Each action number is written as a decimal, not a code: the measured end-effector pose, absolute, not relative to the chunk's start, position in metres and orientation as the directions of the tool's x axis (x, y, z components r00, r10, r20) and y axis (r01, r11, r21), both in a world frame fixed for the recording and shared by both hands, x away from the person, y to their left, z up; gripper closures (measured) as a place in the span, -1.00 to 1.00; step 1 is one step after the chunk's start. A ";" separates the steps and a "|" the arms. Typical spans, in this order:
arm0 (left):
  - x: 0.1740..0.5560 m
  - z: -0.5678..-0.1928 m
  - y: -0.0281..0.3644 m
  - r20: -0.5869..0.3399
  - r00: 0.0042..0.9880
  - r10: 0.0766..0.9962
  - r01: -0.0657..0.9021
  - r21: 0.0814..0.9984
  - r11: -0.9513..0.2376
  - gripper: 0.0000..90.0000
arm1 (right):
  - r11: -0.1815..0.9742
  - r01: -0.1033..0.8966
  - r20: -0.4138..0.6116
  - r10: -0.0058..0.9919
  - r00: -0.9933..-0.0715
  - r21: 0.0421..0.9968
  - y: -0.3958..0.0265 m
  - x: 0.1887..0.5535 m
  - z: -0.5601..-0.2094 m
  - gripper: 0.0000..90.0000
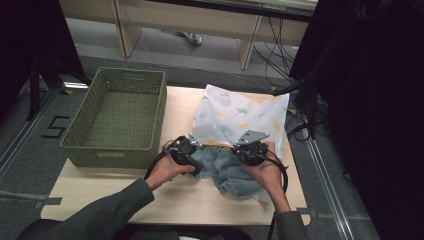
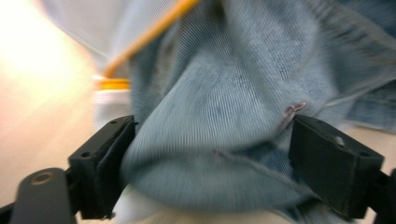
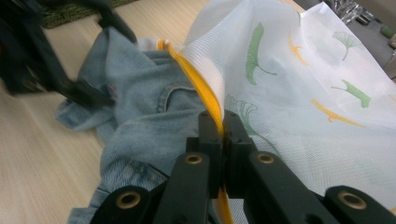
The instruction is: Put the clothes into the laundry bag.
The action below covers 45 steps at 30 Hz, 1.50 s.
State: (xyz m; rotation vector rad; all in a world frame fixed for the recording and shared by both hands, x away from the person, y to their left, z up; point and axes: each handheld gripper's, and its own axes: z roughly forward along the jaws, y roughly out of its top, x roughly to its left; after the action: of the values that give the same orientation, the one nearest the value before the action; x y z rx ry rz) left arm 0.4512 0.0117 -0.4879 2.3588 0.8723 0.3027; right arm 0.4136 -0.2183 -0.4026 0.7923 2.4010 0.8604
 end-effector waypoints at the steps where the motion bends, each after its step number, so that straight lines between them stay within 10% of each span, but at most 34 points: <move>1: 0.452 -0.491 0.009 -0.013 0.772 0.635 0.509 0.612 -0.606 -0.21 | 0.649 0.336 -0.242 0.634 -0.734 0.682 -0.218 0.415 -0.403 0.98; 2: 0.452 -0.489 0.008 -0.008 0.792 0.611 0.487 0.612 -0.623 0.27 | 0.644 0.352 -0.227 0.641 -0.733 0.680 -0.215 0.414 -0.404 0.98; 5: 0.442 -0.480 -0.004 0.014 0.790 0.613 0.434 0.693 -0.575 0.54 | 0.643 0.343 -0.220 0.631 -0.744 0.685 -0.213 0.414 -0.404 0.98; 14: 0.480 -0.468 -0.027 0.034 0.754 0.656 0.397 0.772 -0.496 0.60 | 0.634 0.346 -0.215 0.637 -0.740 0.692 -0.208 0.411 -0.396 0.99; 16: 0.490 -0.494 -0.026 -0.080 0.702 0.708 0.517 0.740 -0.429 0.57 | 0.643 0.359 -0.214 0.638 -0.739 0.677 -0.207 0.412 -0.404 0.99; 30: 0.453 -0.471 0.002 -0.094 0.763 0.640 0.498 0.716 -0.489 -0.54 | 0.671 0.365 -0.209 0.616 -0.760 0.646 -0.210 0.415 -0.419 0.98; 39: 0.446 -0.496 -0.014 -0.023 0.810 0.585 0.452 0.660 -0.600 -0.67 | 0.662 0.370 -0.201 0.621 -0.757 0.652 -0.209 0.414 -0.417 0.98; 45: 0.453 -0.492 -0.031 0.136 0.821 0.555 0.349 0.650 -0.675 0.50 | 0.654 0.370 -0.199 0.627 -0.754 0.660 -0.209 0.414 -0.419 0.99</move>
State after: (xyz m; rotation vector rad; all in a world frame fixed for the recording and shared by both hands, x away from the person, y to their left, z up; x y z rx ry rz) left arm 0.4531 -0.0305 -0.4923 2.3721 0.6612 0.4307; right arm 0.4138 -0.2090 -0.4192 0.7828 2.4608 0.8513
